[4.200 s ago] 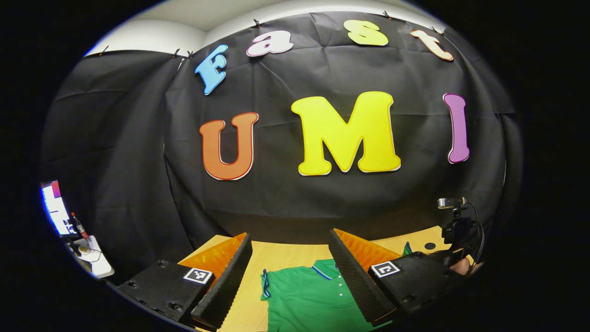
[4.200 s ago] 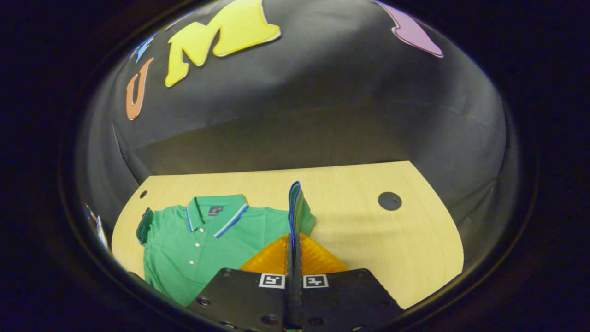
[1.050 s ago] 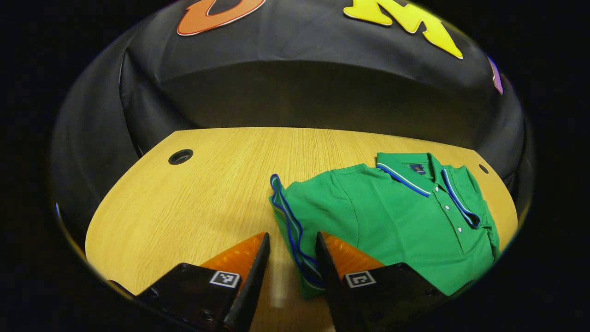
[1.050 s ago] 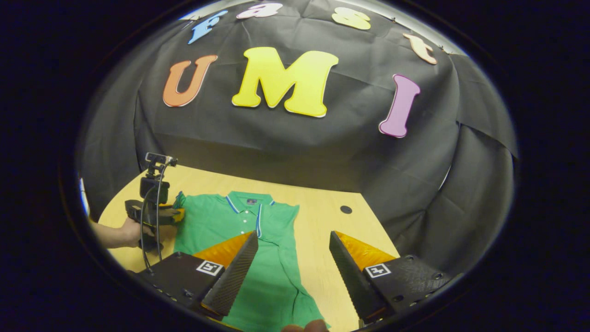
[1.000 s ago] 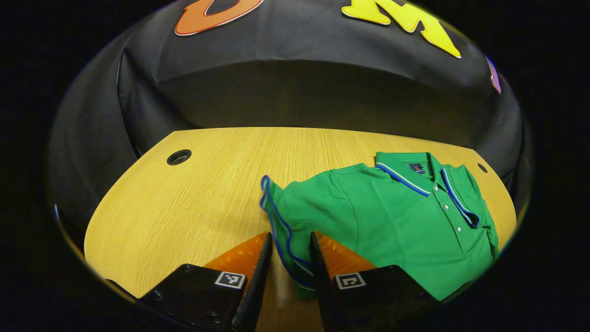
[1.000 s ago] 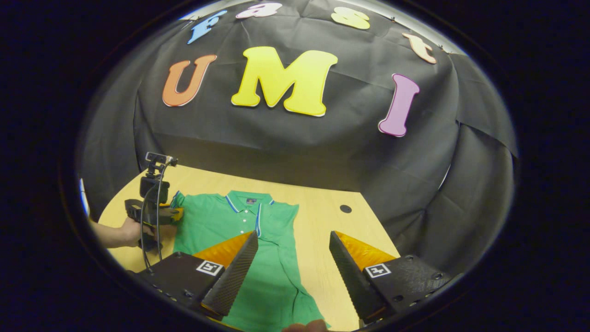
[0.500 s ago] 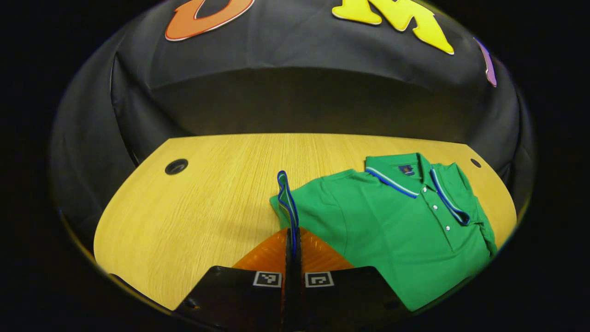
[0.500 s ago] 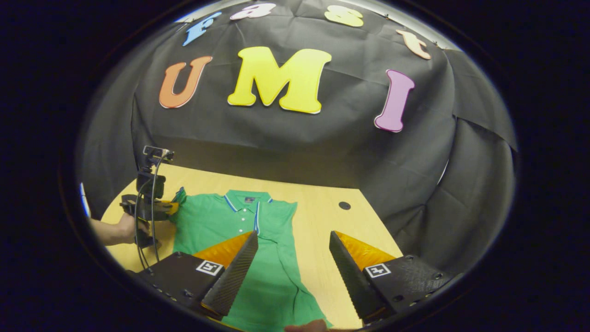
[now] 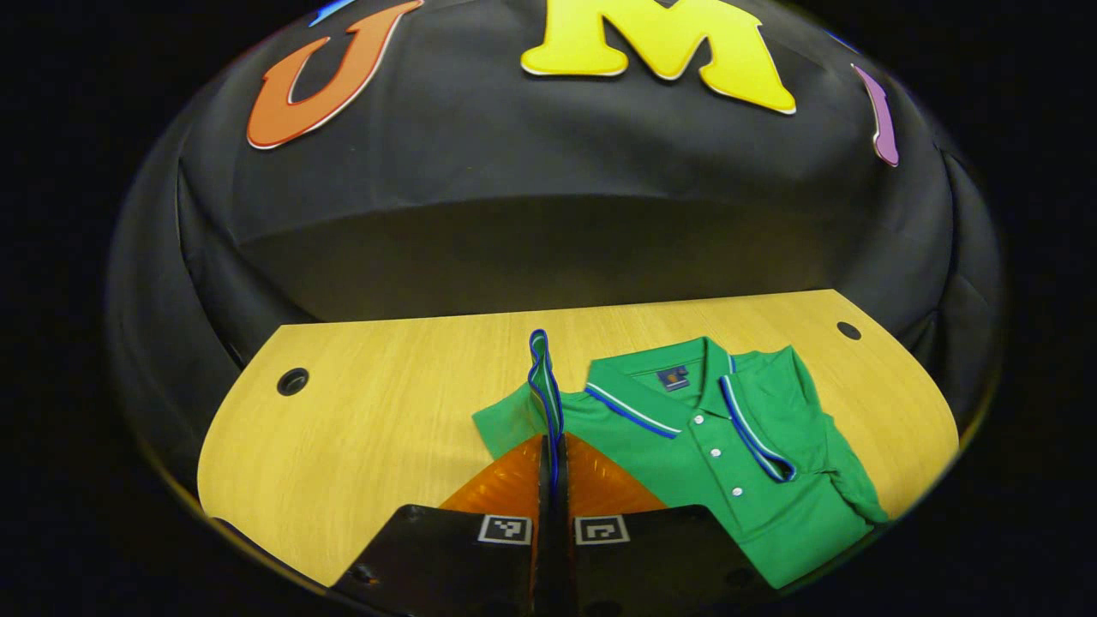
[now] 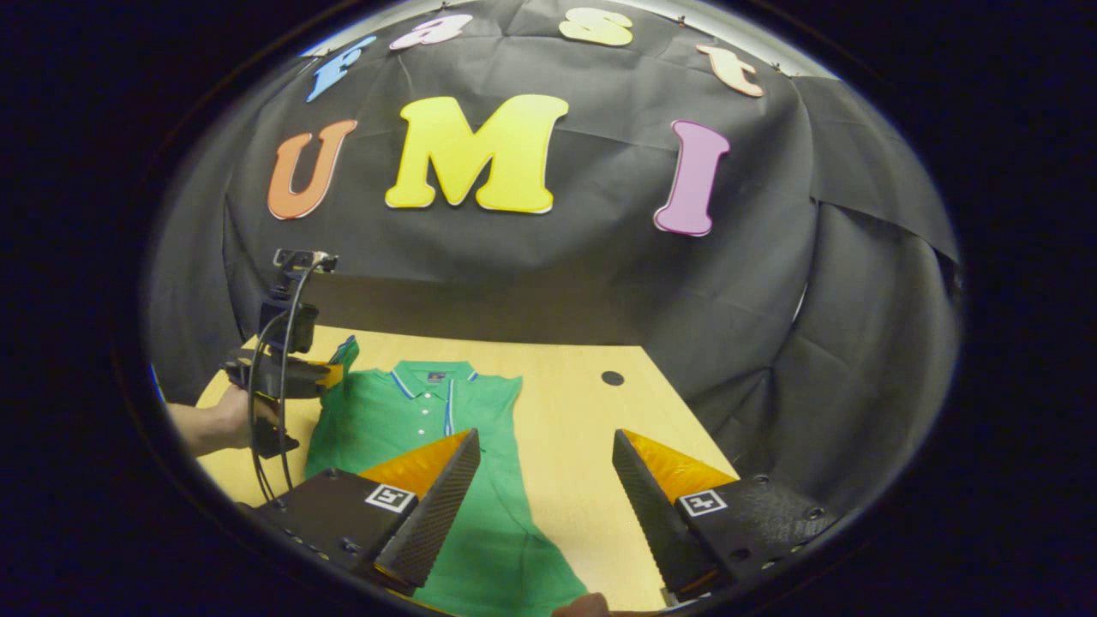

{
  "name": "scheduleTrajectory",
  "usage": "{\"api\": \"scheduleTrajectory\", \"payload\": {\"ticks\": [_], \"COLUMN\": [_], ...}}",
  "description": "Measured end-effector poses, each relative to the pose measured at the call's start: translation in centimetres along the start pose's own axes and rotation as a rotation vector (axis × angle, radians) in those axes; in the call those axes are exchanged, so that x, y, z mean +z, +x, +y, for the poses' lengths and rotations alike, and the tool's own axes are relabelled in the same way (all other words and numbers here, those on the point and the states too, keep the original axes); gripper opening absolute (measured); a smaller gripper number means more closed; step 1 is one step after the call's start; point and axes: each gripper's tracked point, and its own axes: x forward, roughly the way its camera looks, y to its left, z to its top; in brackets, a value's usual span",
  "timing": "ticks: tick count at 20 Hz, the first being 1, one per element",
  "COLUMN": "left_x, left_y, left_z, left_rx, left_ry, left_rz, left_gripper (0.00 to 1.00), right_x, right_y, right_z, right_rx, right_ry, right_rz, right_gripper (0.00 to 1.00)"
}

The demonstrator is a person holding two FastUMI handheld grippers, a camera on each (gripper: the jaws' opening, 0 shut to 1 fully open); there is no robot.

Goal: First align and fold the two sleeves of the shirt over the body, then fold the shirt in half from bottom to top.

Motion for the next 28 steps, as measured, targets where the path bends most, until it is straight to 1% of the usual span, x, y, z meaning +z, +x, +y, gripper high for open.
{"api": "scheduleTrajectory", "payload": {"ticks": [5,6,7,8,9,10,11,12,13,16,19,21,22,23,26,28], "left_x": [-0.3,-0.6,-1.0,-1.4,-1.6,-1.7,-1.9,-2.0,-1.9,-0.4,0.8,1.7,2.2,2.6,4.3,4.8], "left_y": [1.6,2.0,2.4,2.7,2.9,3.0,3.0,2.6,2.5,0.7,-2.2,-4.9,-6.5,-8.2,-13.4,-16.8], "left_z": [-6.2,-7.3,-8.3,-9.2,-10.0,-10.5,-11.1,-11.5,-11.8,-11.3,-10.7,-10.1,-9.9,-9.5,-8.7,-8.4], "left_rx": [-0.039,-0.045,-0.053,-0.068,-0.08,-0.086,-0.098,-0.105,-0.11,-0.078,-0.06,-0.045,-0.038,-0.025,0.013,0.046], "left_ry": [0.015,0.019,0.02,0.01,-0.004,-0.017,-0.022,-0.023,-0.028,-0.041,-0.064,-0.088,-0.094,-0.097,-0.111,-0.122], "left_rz": [0.033,0.047,0.062,0.073,0.077,0.08,0.089,0.094,0.088,0.036,-0.004,-0.037,-0.052,-0.075,-0.152,-0.189], "left_gripper": [0.06,0.06,0.06,0.09,0.11,0.13,0.12,0.36,0.46,1.0,1.0,1.0,1.0,1.0,1.0,1.0], "right_x": [-1.0,-1.2,-1.2,-1.2,-1.1,-1.0,-1.0,-1.1,-1.1,-0.9,-0.4,0.1,0.3,0.6,1.0,0.6], "right_y": [-0.6,-0.6,-0.6,-0.6,-0.6,-0.6,-0.5,-0.5,-0.4,-0.1,0.2,0.3,0.4,0.4,0.7,0.9], "right_z": [-4.0,-4.5,-4.9,-5.3,-5.5,-5.7,-5.9,-5.9,-5.9,-5.3,-4.3,-3.6,-3.1,-2.9,-2.3,-2.2], "right_rx": [-0.057,-0.061,-0.063,-0.064,-0.063,-0.058,-0.055,-0.048,-0.039,-0.006,0.045,0.094,0.121,0.147,0.228,0.271], "right_ry": [0.036,0.045,0.048,0.047,0.045,0.042,0.039,0.037,0.038,0.035,0.027,0.021,0.015,0.009,-0.001,-0.009], "right_rz": [0.019,0.023,0.023,0.021,0.017,0.013,0.011,0.011,0.012,0.006,-0.008,-0.023,-0.03,-0.038,-0.06,-0.055], "right_gripper": [0.95,0.95,0.98,0.98,0.95,0.98,0.98,0.98,0.95,0.95,0.95,0.96,0.98,0.96,0.95,0.95]}}
